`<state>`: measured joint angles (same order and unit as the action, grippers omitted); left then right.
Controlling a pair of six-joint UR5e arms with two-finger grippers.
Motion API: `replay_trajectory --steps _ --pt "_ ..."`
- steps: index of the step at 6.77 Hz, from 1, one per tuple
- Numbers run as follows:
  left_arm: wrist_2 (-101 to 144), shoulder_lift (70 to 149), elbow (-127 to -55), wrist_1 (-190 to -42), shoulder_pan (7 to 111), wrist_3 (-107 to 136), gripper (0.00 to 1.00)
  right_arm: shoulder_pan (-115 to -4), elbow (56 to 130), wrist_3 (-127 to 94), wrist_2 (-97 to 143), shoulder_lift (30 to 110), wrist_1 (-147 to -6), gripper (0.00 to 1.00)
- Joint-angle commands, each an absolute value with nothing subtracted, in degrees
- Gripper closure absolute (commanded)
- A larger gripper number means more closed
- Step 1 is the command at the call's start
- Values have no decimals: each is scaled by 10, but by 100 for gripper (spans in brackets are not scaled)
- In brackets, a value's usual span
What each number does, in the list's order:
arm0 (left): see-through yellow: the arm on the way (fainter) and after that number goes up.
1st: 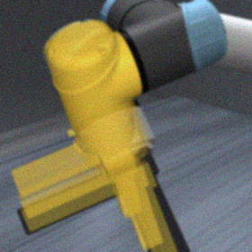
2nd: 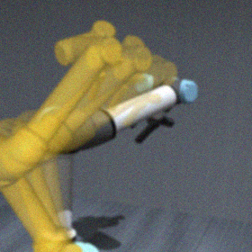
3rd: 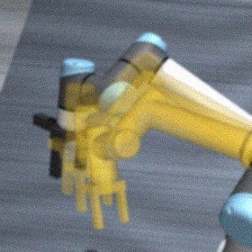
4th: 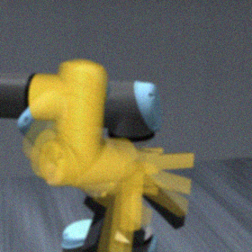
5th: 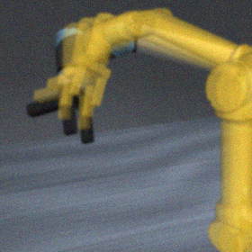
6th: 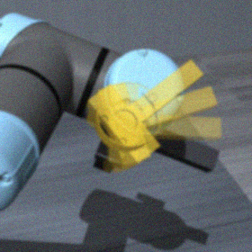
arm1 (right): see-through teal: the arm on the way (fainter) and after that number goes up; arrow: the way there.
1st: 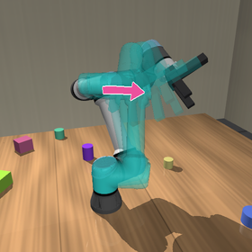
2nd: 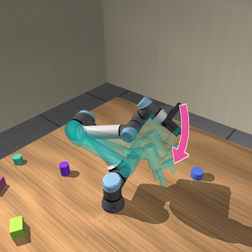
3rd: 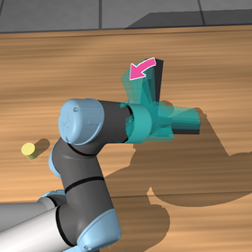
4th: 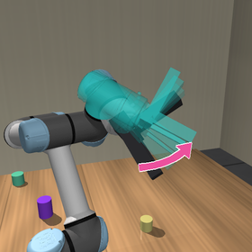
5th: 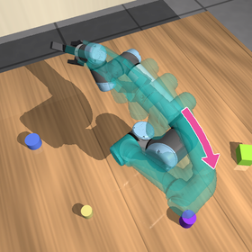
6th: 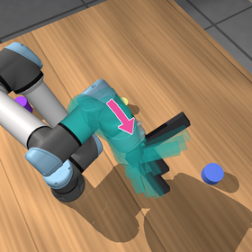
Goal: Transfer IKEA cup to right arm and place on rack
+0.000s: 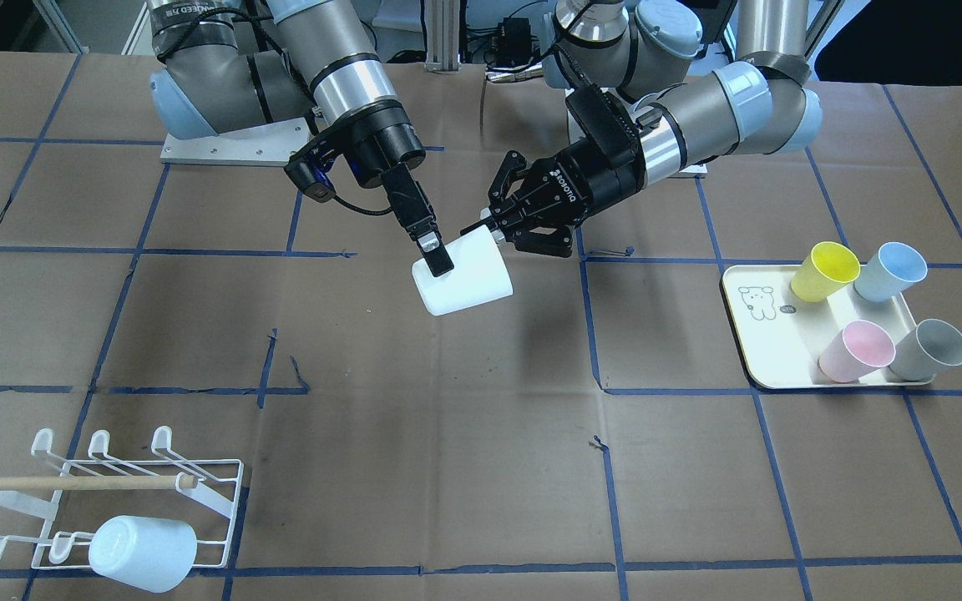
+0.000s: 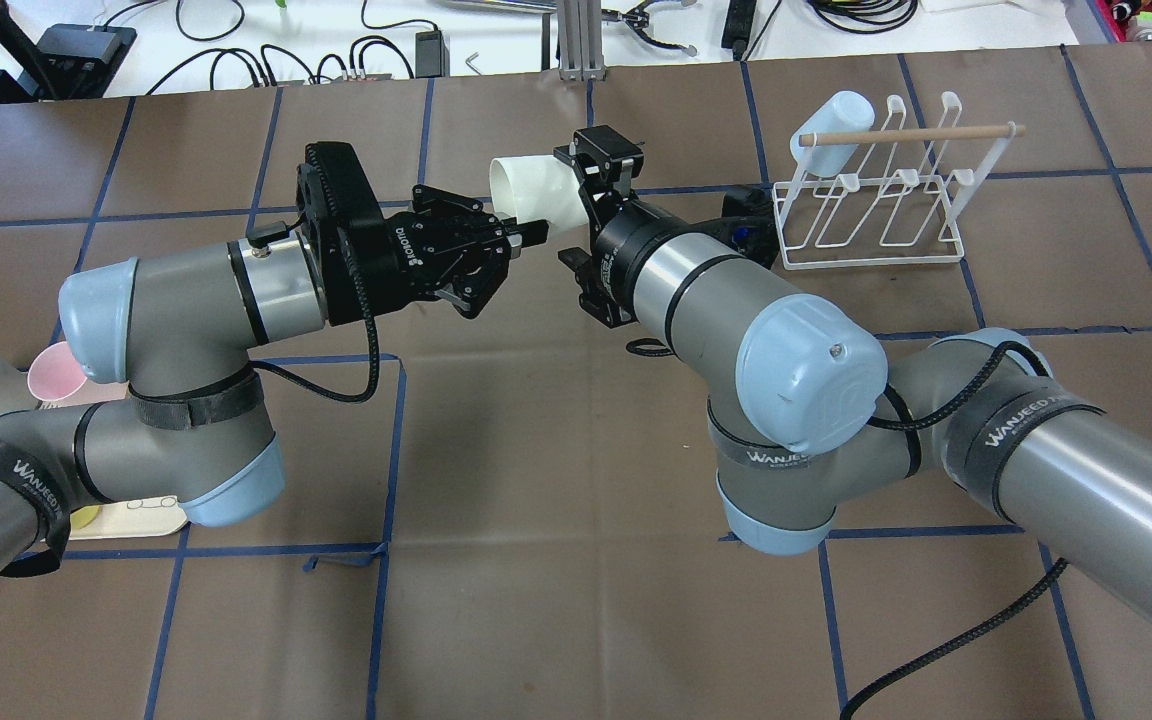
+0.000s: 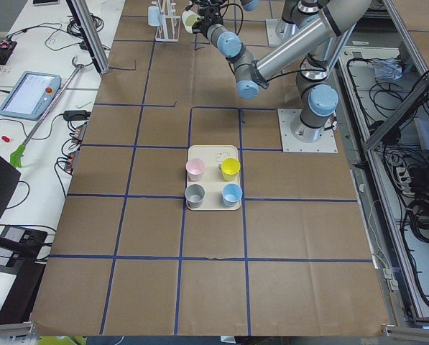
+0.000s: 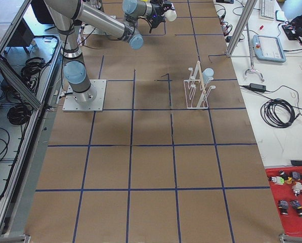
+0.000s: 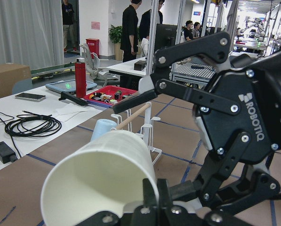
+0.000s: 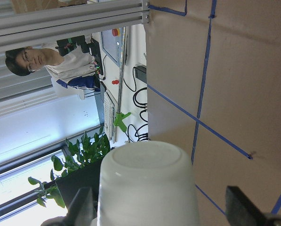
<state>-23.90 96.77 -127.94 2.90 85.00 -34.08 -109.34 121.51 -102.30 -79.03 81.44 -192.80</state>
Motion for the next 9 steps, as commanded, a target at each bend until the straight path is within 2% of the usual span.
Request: replay_trajectory --steps 1,5,7,9 --pt "-239 968 -1279 29 850 -340 97 -1094 1212 -1023 -791 813 -1924 0" --pt "-239 968 -1279 29 850 -339 96 -1094 1195 -1022 -791 802 -1921 1" --pt "-239 967 -1279 29 850 -339 96 -1094 1195 -1022 -792 802 -1921 5" --pt "-239 967 -1277 29 849 -335 95 -1094 1195 -1020 -790 802 -1926 34"
